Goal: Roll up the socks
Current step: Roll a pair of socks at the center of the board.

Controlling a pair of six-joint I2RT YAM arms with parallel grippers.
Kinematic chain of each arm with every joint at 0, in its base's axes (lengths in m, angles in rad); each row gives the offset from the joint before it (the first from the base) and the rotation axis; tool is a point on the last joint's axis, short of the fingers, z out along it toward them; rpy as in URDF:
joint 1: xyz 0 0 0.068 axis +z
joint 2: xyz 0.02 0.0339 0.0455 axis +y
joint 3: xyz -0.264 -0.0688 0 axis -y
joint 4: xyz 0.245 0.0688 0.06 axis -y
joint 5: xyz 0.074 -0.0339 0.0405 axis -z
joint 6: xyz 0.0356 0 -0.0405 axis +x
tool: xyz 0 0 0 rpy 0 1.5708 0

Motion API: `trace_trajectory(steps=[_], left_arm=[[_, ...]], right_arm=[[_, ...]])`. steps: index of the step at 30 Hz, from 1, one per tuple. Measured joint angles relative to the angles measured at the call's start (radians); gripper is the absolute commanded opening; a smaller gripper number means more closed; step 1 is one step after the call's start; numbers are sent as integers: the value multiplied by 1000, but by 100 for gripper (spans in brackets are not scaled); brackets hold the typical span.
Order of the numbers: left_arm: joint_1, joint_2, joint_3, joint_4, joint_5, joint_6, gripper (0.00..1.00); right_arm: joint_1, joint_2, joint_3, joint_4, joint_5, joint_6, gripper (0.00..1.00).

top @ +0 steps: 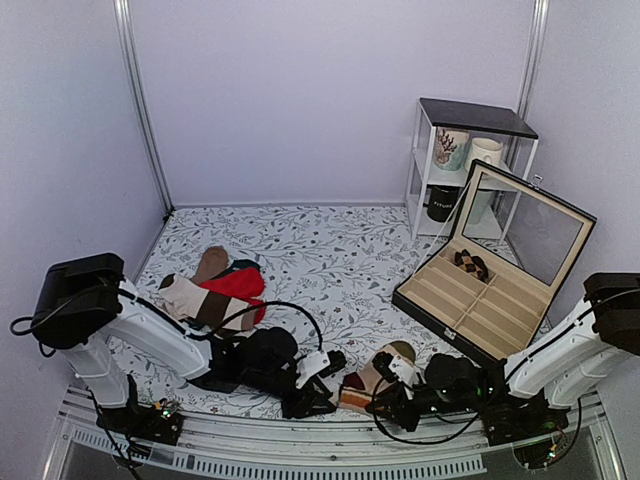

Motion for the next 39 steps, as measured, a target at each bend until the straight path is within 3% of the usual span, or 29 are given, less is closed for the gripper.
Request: trace_trajectory(steps=[5, 9, 18, 31, 39], left_arm=[[-26, -109, -56, -32, -154, 102, 47], [-50, -163, -69, 43, -220, 225, 49], [-56, -26, -26, 161, -188, 443, 50], [-56, 45, -17, 175, -122, 465, 42], [-54, 46, -17, 183, -95, 443, 0]], right_arm=[[-64, 4, -27, 42, -85, 111, 14], [-77, 85, -11, 113, -145, 195, 14], [-84, 178, 5, 227, -192, 282, 14], [-93, 188, 1, 246, -214, 298, 14], [-100, 211, 0, 274, -238, 299, 15]])
